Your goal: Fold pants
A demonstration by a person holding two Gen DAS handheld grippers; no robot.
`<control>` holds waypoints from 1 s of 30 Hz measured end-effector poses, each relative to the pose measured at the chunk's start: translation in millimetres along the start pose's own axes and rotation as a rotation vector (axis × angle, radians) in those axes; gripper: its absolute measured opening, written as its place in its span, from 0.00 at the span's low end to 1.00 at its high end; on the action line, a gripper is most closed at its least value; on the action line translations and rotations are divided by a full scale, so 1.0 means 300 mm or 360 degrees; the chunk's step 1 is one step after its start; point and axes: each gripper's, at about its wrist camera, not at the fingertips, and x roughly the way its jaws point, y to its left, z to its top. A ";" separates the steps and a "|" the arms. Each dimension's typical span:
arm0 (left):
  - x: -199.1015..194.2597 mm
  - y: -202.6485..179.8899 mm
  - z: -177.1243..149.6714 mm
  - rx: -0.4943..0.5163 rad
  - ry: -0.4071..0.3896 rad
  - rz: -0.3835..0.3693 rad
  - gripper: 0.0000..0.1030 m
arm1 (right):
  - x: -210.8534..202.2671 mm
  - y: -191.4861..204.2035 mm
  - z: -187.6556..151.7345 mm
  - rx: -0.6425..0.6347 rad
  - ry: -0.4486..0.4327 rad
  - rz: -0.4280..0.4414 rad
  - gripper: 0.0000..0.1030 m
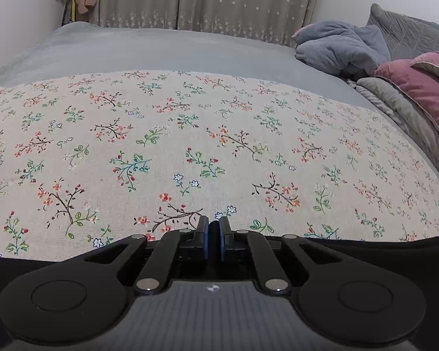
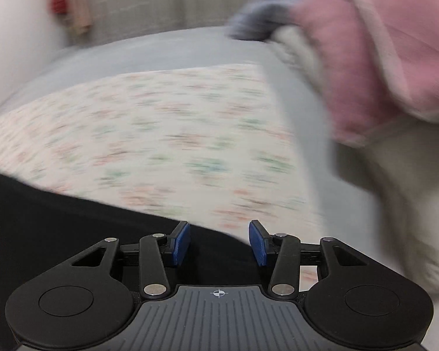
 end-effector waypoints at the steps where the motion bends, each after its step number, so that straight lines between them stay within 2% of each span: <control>1: -0.019 -0.009 -0.002 -0.0003 -0.0002 -0.0001 0.07 | -0.006 -0.031 -0.004 0.0027 -0.0001 -0.0002 0.44; 4: -0.030 -0.007 -0.004 -0.0019 -0.0003 -0.0008 0.06 | -0.023 -0.091 -0.012 0.0106 -0.0006 0.0047 0.43; 6: -0.037 -0.009 -0.007 -0.0013 -0.0008 -0.0007 0.06 | -0.013 -0.082 -0.020 0.0102 0.0035 0.0121 0.32; 8: -0.042 -0.019 -0.007 0.0013 -0.0016 0.0006 0.05 | 0.014 -0.023 -0.036 -0.0007 0.0109 0.0120 0.28; 10: -0.054 -0.024 -0.002 0.0016 -0.0033 0.0008 0.05 | 0.031 0.001 -0.042 -0.0071 0.0129 0.0034 0.07; 11: -0.062 -0.024 0.003 0.0015 -0.0044 0.0003 0.05 | 0.023 -0.011 -0.038 -0.0049 0.0112 0.0006 0.03; 15: -0.064 -0.017 0.004 0.0010 -0.0036 -0.0009 0.05 | -0.088 -0.068 -0.022 0.0072 -0.0101 -0.0008 0.02; 17: -0.052 -0.013 -0.002 0.0010 -0.0016 -0.0008 0.05 | -0.088 -0.088 -0.017 0.0114 -0.0108 -0.0032 0.03; 20: -0.041 -0.008 -0.004 -0.0005 0.0002 -0.0013 0.05 | -0.047 -0.096 -0.033 0.0082 0.0007 -0.0060 0.17; 21: -0.038 -0.008 -0.006 -0.0006 0.0006 -0.0010 0.05 | -0.042 -0.098 -0.036 0.0081 0.0010 -0.0061 0.27; 23: -0.036 -0.010 -0.010 0.0000 0.0012 -0.0003 0.05 | -0.044 -0.099 -0.035 0.0112 -0.0012 0.0007 0.32; 25: -0.039 -0.010 -0.011 0.0000 0.0007 0.0002 0.05 | -0.025 -0.091 -0.039 0.0132 0.0049 0.0119 0.29; 26: -0.042 -0.010 -0.010 -0.0004 0.0003 0.0004 0.05 | -0.008 -0.073 -0.046 0.0087 0.0098 0.0105 0.22; 28: -0.056 -0.009 -0.004 -0.0015 -0.0012 -0.0005 0.05 | 0.009 -0.046 -0.056 -0.0009 0.0128 0.0038 0.21; 29: -0.063 -0.008 -0.001 -0.0021 -0.0019 -0.0012 0.05 | -0.001 -0.043 -0.051 -0.0006 0.0110 0.0034 0.00; 30: -0.071 -0.003 0.004 -0.0036 -0.0027 -0.0024 0.05 | -0.021 -0.045 -0.044 0.0013 0.0066 0.0020 0.03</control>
